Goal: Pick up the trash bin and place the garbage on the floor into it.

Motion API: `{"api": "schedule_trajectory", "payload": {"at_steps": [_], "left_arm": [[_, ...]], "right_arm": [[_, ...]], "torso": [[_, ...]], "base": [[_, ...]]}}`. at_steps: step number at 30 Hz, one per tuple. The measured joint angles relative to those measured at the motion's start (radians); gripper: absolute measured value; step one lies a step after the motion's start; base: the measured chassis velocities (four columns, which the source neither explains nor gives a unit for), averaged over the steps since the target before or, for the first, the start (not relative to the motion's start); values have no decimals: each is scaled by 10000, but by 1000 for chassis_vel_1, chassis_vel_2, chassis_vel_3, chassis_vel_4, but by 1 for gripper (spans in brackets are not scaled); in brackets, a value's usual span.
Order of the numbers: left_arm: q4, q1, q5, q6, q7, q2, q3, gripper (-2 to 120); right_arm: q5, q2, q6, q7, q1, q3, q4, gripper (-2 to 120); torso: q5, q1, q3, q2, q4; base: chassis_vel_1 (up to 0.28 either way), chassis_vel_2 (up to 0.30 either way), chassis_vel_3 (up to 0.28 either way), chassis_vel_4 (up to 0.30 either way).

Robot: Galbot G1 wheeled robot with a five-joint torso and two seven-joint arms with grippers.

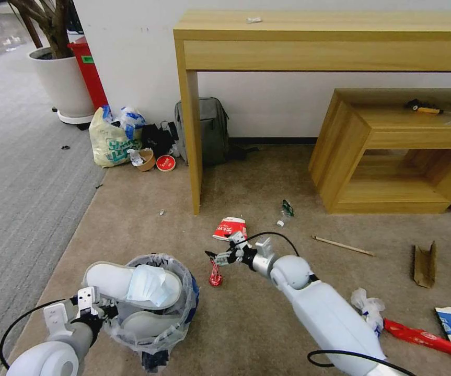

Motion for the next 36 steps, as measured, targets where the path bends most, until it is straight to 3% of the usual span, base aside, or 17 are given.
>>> {"api": "schedule_trajectory", "payload": {"at_steps": [6,17,36], "left_arm": [[-99,34,-6,0,-101,-24,-10,0],[-110,-61,-188,0,-210,59,-412,0],[29,-88,-450,0,-144,127,-796,0]], "right_arm": [[-41,477,-631,986,403,-296,-945,100],[1106,1498,-1764,2977,973,-633,-2670,100],[1572,2991,-1159,3070,1738,-476,-5412,99]], "torso": [[-1,0,0,0,-2],[-1,0,0,0,-2],[0,0,0,0,1]], "base": [[0,0,0,0],[0,0,0,0],[0,0,0,0]]}}
